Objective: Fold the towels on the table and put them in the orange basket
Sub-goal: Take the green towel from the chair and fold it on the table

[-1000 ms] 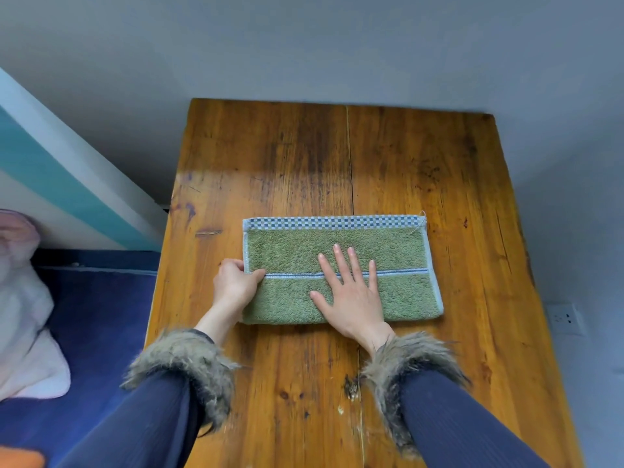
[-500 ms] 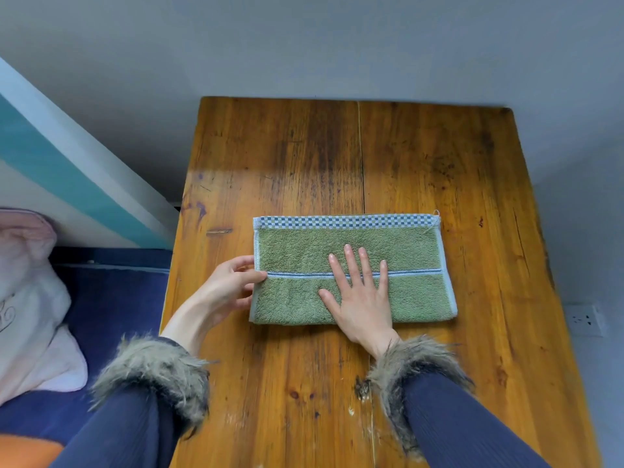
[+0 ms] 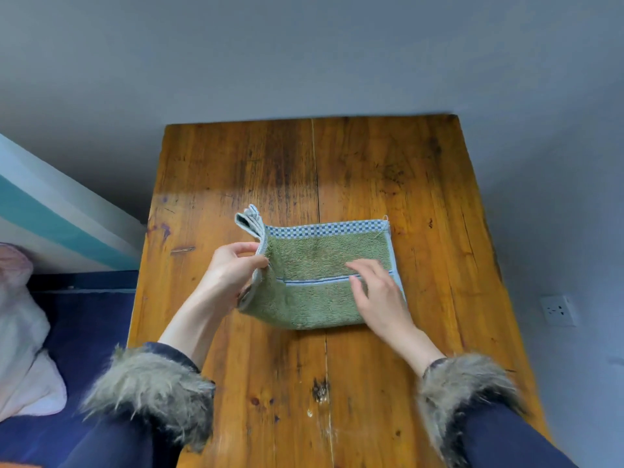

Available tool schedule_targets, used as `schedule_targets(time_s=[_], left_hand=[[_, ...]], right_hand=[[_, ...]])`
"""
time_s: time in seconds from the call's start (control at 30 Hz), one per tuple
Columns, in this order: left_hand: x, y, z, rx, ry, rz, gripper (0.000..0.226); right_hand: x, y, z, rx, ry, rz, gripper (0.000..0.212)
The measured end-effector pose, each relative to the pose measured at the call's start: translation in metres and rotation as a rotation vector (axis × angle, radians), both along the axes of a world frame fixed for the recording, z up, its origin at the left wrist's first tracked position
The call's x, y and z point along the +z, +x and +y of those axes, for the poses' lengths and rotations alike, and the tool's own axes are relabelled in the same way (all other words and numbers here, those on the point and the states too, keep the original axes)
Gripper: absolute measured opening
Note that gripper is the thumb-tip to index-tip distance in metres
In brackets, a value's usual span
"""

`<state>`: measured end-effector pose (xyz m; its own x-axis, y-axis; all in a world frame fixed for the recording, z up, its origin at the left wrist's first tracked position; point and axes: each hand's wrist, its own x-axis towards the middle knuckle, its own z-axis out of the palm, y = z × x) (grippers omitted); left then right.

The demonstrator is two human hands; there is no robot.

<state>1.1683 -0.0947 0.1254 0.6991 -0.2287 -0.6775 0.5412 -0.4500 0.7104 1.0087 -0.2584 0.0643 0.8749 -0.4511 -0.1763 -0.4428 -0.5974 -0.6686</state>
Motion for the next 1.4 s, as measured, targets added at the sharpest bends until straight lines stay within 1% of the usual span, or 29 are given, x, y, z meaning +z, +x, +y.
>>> schedule_targets(time_s=[0.07,0.13,0.23,0.4,0.53,0.63,0.73,0.83,0.93,0.97,1.0,1.03,1.07,1.13,1.17,1.2,1.3,1.4], left_hand=[[0.006,-0.009,-0.026,-0.013,0.003,0.026,0.023],[0.009,-0.019,-0.053,-0.037,0.008,0.017,0.029],[0.007,-0.038,-0.095,-0.083,0.027,-0.033,0.031],[-0.011,-0.069,-0.142,-0.136,0.119,-0.096,0.031],[-0.023,-0.080,-0.159,-0.151,0.172,-0.204,0.032],[-0.029,-0.095,-0.166,-0.223,0.192,-0.267,0.031],[-0.041,-0.106,-0.172,-0.292,0.206,-0.260,0.027],[-0.055,-0.111,-0.172,-0.367,0.243,-0.240,0.030],[-0.059,-0.115,-0.166,-0.380,0.178,-0.259,0.028],[-0.058,-0.116,-0.162,-0.375,0.127,-0.291,0.028],[-0.056,-0.117,-0.156,-0.373,0.071,-0.362,0.028],[-0.055,-0.116,-0.147,-0.388,0.039,-0.497,0.030],[-0.056,-0.115,-0.135,-0.422,0.045,-0.676,0.034],[-0.062,-0.106,-0.113,-0.535,0.178,-1.012,0.040],[-0.066,-0.099,-0.102,-0.601,0.262,-1.119,0.042],[-0.070,-0.093,-0.095,-0.667,0.337,-1.164,0.043],[-0.083,-0.079,-0.084,-0.836,0.502,-1.106,0.053],[-0.097,-0.072,-0.091,-0.912,0.619,-1.067,0.065]], right_hand=[[0.004,-0.020,-0.016,-0.070,0.004,-0.027,0.028],[0.002,-0.036,-0.029,-0.119,0.063,-0.012,0.024],[-0.007,-0.053,-0.045,-0.150,0.158,0.026,0.024],[-0.024,-0.066,-0.060,-0.022,0.203,0.177,0.031],[-0.029,-0.068,-0.068,-0.033,0.244,0.145,0.030],[-0.030,-0.069,-0.072,-0.056,0.283,0.127,0.030],[-0.031,-0.068,-0.076,-0.099,0.348,0.113,0.032],[-0.033,-0.066,-0.081,-0.147,0.447,0.117,0.034],[-0.031,-0.061,-0.086,-0.178,0.511,0.117,0.032],[-0.030,-0.059,-0.087,-0.187,0.509,0.116,0.032],[-0.029,-0.056,-0.088,-0.197,0.505,0.116,0.031],[-0.028,-0.053,-0.088,-0.210,0.503,0.116,0.030],[-0.027,-0.049,-0.088,-0.224,0.505,0.116,0.029],[-0.024,-0.037,-0.089,-0.248,0.493,0.109,0.027],[-0.023,-0.030,-0.090,-0.260,0.474,0.103,0.029],[-0.022,-0.021,-0.091,-0.279,0.444,0.094,0.032],[-0.021,0.008,-0.091,-0.355,0.355,0.053,0.043],[-0.024,0.030,-0.090,-0.392,0.319,0.011,0.035]])
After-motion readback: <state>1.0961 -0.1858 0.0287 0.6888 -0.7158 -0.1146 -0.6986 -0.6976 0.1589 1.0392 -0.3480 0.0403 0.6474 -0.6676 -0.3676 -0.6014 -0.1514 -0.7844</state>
